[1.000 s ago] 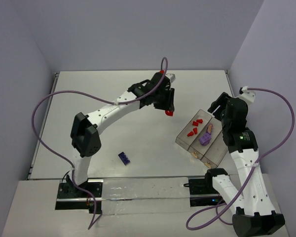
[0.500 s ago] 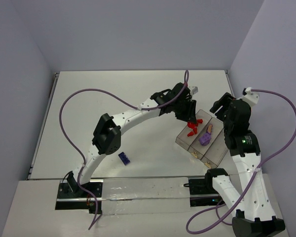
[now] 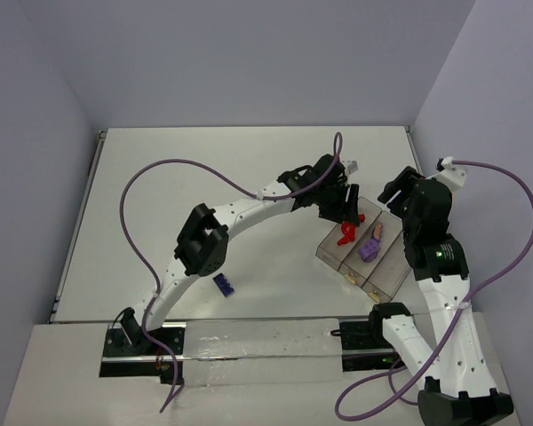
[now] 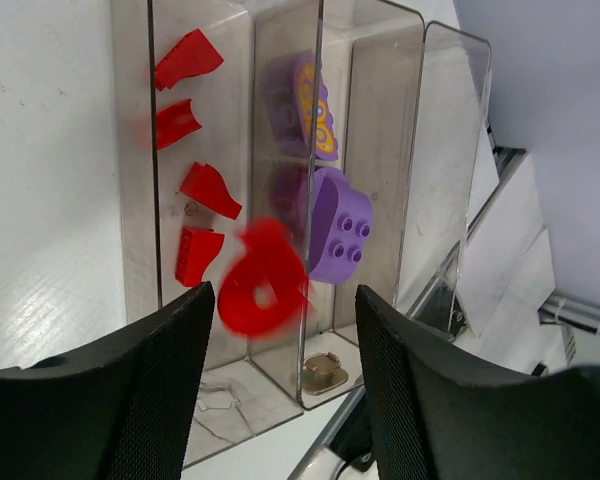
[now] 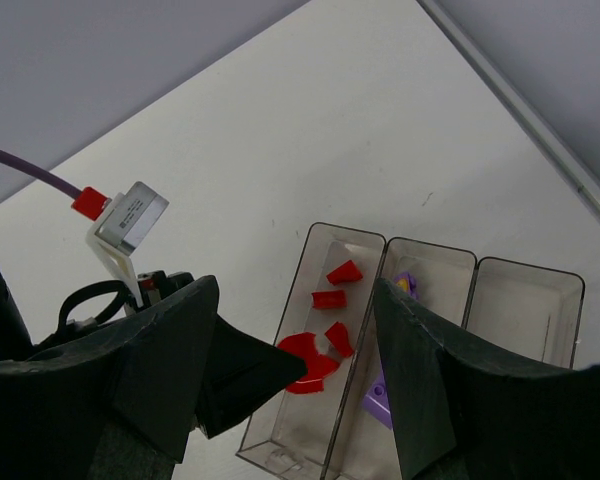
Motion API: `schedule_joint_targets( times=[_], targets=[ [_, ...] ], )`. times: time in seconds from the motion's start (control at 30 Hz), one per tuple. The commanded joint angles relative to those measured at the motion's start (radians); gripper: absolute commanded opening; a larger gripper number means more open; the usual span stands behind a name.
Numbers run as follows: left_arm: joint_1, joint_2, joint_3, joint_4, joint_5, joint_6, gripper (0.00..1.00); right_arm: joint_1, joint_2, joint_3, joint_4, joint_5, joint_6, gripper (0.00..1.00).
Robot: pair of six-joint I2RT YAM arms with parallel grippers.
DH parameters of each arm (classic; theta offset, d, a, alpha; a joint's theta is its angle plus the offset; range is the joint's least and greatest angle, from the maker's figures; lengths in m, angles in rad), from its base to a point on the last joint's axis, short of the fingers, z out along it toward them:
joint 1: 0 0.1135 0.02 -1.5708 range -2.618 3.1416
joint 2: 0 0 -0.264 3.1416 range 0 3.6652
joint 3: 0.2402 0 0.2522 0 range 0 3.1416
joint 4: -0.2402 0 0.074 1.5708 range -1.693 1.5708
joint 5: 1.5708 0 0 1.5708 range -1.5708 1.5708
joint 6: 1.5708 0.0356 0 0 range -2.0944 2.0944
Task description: Sort the legos into containers by color
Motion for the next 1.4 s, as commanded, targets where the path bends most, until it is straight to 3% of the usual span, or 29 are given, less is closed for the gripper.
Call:
schedule_joint_targets(
  times=[0.0, 0.07, 0.27, 0.5, 0.7, 0.83, 0.97, 1.13, 1.37],
  targets=[
    [-0.006, -0.014, 0.044, 0.055, 0.024, 0.006, 0.75, -0.008, -0.008, 0.041, 0.001, 0.01, -0.017, 0.7],
    [-0.006, -0.024, 0.033, 0.053, 0.017, 0.01, 0.81, -0.01, -0.007, 0.042, 0.001, 0.008, -0.016, 0.71],
    [-0.006, -0.134, -0.032, -0.027, -0.109, 0.061, 0.78, -0.01, -0.013, 0.044, -0.002, 0.005, -0.013, 0.71],
    [0.001, -0.454, -0.532, -0.075, -0.554, 0.059, 0.74, -0.01, -0.008, 0.036, 0.003, -0.002, -0.013, 0.71],
    [0.034, -0.728, -0.877, -0.164, -0.673, -0.122, 0.76, -0.01, 0.016, 0.019, 0.015, -0.062, -0.006, 0.72],
    [0.046, -0.828, -0.997, -0.287, -0.748, -0.284, 0.77, -0.01, 0.019, 0.005, 0.024, -0.079, -0.001, 0.72],
    [0.062, -0.901, -1.126, -0.4, -0.745, -0.45, 0.83, -0.01, 0.027, -0.001, 0.035, -0.102, 0.006, 0.72],
    [0.079, -0.937, -1.243, -0.399, -0.656, -0.569, 0.91, -0.008, 0.039, 0.006, 0.048, -0.123, 0.007, 0.72],
    [0.088, -0.936, -1.316, -0.321, -0.577, -0.577, 0.91, -0.007, 0.042, 0.016, 0.045, -0.127, 0.003, 0.73]
  ],
)
